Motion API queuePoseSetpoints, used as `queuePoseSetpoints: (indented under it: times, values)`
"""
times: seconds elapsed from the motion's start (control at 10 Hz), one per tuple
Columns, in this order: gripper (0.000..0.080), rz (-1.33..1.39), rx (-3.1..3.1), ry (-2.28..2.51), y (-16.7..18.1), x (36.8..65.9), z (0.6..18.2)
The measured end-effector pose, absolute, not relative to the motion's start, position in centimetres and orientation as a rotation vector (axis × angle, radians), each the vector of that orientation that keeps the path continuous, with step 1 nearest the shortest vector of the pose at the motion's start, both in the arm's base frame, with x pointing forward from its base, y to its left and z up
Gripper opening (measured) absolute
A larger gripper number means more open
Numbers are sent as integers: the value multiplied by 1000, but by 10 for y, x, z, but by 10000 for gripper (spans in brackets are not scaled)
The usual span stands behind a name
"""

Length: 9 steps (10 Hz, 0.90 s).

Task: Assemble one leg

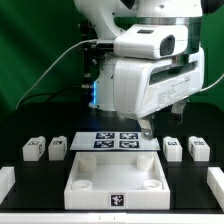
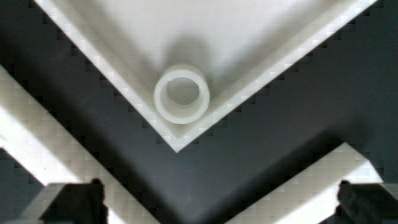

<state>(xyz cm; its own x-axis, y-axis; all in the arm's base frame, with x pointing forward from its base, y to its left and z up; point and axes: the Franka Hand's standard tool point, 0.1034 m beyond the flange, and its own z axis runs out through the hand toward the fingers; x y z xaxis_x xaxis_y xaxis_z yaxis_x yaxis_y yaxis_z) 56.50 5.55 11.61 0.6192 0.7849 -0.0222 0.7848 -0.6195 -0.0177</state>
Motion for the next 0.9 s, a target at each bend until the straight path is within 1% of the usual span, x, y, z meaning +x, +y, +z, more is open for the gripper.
queuePoseSetpoints:
  times: [0.6,0.7,0.8,0.9]
  values:
    - [650,44,-2788,-1432,55,565,116]
    - [650,48,-2758,-1489,52,556,115]
    - [650,62,-2675,-1626,44,537,112]
    - [650,79,-2540,-1813,31,515,105]
